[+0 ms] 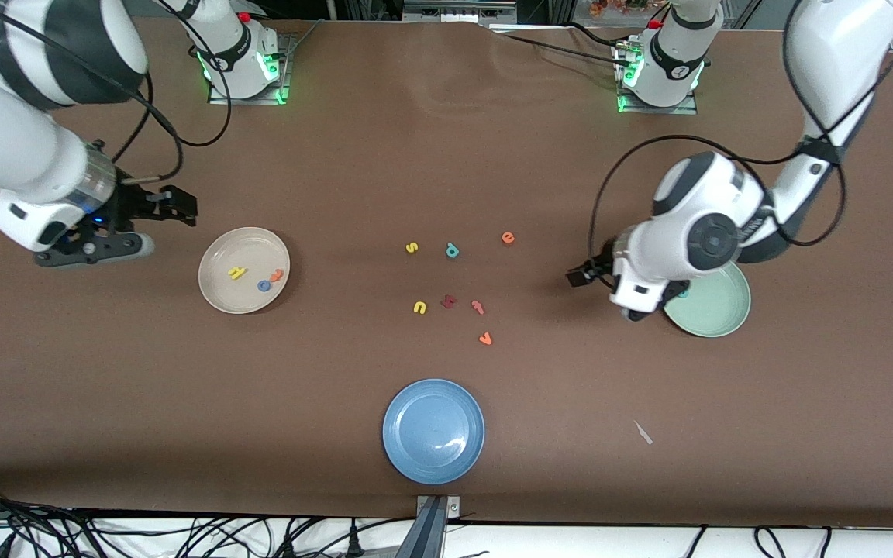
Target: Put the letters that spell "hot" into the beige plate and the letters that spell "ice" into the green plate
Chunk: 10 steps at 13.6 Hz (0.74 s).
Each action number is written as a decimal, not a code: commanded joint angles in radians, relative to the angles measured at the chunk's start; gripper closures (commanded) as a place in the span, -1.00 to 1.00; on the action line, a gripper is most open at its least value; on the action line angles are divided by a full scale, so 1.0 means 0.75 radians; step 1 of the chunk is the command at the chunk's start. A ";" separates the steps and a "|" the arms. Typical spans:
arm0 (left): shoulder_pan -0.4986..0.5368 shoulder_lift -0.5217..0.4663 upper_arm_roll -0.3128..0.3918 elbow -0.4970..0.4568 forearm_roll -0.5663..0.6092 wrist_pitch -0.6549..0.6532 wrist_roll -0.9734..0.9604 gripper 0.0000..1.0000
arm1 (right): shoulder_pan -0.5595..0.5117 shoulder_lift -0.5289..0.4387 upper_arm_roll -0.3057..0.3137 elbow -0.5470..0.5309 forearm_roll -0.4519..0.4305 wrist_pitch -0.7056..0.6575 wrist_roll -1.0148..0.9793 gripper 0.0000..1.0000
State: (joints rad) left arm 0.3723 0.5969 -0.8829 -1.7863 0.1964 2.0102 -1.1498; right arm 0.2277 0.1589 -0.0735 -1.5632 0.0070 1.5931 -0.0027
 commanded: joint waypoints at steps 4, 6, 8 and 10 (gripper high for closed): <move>-0.159 -0.023 0.007 -0.166 -0.006 0.238 -0.238 -0.99 | -0.066 -0.030 0.010 0.098 0.032 -0.132 -0.086 -1.00; -0.169 -0.023 0.007 -0.230 -0.002 0.314 -0.271 -0.99 | -0.083 -0.040 0.010 0.098 0.034 -0.130 -0.101 -1.00; -0.216 -0.025 0.007 -0.259 -0.002 0.351 -0.303 -0.99 | -0.085 -0.046 0.010 0.098 0.032 -0.122 -0.103 -1.00; -0.257 -0.021 0.009 -0.275 -0.002 0.393 -0.330 -0.99 | -0.085 -0.038 0.006 0.098 0.032 -0.106 -0.101 -1.00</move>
State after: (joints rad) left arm 0.2096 0.5983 -0.8809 -1.9724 0.1964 2.2703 -1.3632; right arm 0.1775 0.1343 -0.0736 -1.4982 0.0077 1.5191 -0.0578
